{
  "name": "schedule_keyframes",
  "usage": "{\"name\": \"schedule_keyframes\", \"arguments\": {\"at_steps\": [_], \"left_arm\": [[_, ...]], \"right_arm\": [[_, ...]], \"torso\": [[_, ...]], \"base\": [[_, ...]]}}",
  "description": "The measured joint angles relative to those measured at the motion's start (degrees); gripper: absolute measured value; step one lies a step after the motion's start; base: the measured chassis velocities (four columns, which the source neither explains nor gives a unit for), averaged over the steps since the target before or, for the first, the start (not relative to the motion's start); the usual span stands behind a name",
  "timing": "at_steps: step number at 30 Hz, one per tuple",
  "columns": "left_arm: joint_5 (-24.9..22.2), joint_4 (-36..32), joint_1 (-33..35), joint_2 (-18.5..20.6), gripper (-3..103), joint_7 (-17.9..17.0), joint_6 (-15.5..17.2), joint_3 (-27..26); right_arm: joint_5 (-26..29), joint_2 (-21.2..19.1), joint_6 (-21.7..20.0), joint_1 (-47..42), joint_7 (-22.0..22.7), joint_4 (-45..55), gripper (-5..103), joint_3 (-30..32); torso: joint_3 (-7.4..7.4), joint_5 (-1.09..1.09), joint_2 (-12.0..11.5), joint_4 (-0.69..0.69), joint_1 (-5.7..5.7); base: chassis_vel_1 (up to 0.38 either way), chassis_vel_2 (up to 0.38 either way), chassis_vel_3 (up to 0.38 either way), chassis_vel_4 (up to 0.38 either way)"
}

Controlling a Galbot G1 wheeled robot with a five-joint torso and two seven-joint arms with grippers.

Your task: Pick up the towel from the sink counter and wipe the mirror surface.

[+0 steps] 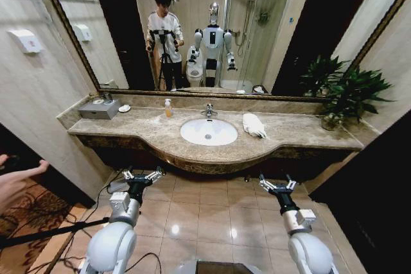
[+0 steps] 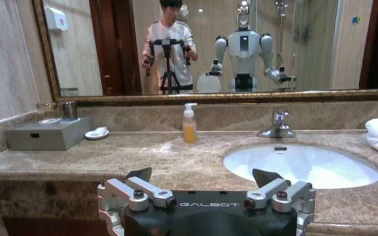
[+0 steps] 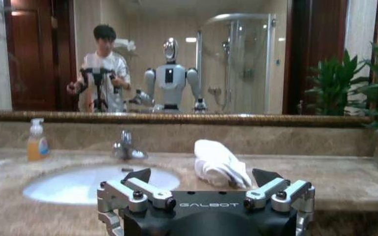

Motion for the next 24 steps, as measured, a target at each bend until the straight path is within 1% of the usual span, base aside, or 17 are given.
{"name": "schedule_keyframes", "arguments": {"at_steps": [4, 6, 8, 10, 13, 14, 16, 17, 20, 24], "left_arm": [[0.0, 0.0, -0.01, 0.0, 100, 0.0, 0.0, 0.0], [0.0, 0.0, 0.0, 0.0, 100, 0.0, 0.0, 0.0], [0.0, 0.0, 0.01, 0.0, 100, 0.0, 0.0, 0.0], [0.0, 0.0, 0.01, 0.0, 100, 0.0, 0.0, 0.0], [0.0, 0.0, 0.02, 0.0, 100, 0.0, 0.0, 0.0], [0.0, 0.0, 0.02, 0.0, 100, 0.0, 0.0, 0.0], [0.0, 0.0, 0.02, 0.0, 100, 0.0, 0.0, 0.0], [0.0, 0.0, 0.02, 0.0, 100, 0.0, 0.0, 0.0], [0.0, 0.0, 0.01, 0.0, 100, 0.0, 0.0, 0.0], [0.0, 0.0, 0.01, 0.0, 100, 0.0, 0.0, 0.0]], "right_arm": [[0.42, 1.34, 1.94, 1.27, -3.21, 1.02, 100, 0.66], [0.51, 1.55, 1.86, 1.44, -3.55, 1.59, 100, 0.68], [0.06, 2.0, -0.11, 1.81, -3.28, 3.18, 100, 0.76], [-0.08, 2.08, -0.73, 1.91, -3.18, 3.56, 100, 0.82], [-0.38, 2.32, -3.65, 1.89, -2.66, 5.26, 100, 1.05], [-0.38, 2.32, -3.65, 1.89, -2.66, 5.26, 100, 1.05], [0.02, 2.46, -5.86, 1.35, -2.28, 6.6, 100, 0.73], [0.02, 2.46, -5.86, 1.35, -2.28, 6.6, 100, 0.73], [0.05, 2.51, -7.62, 0.93, -2.11, 8.12, 100, 0.29], [-0.39, 2.48, -7.66, 0.82, -0.89, 8.62, 100, -0.07]], "torso": [[0.0, 0.01, -0.01, 0.0, 0.02], [0.0, 0.0, -0.01, 0.0, 0.01], [-0.01, 0.0, 0.0, 0.0, -0.04], [-0.02, 0.0, 0.01, 0.0, -0.05], [-0.02, 0.0, 0.01, 0.0, -0.05], [-0.02, 0.0, 0.01, 0.0, -0.05], [-0.01, 0.0, 0.01, -0.01, -0.05], [-0.01, 0.0, 0.01, -0.01, -0.05], [-0.01, 0.0, 0.01, 0.0, -0.04], [-0.02, 0.0, 0.01, -0.01, -0.04]], "base": [[-0.033, 0.028, 0.019, -0.018], [0.0, 0.0, 0.0, 0.0], [0.0, 0.0, 0.0, 0.0], [0.0, 0.0, 0.0, 0.0], [0.0, 0.0, 0.0, 0.0], [0.0, 0.0, 0.0, 0.0], [0.0, 0.0, 0.0, 0.0], [0.0, 0.0, 0.0, 0.0], [0.0, 0.0, 0.0, 0.0], [0.0, 0.0, 0.0, 0.0]]}}
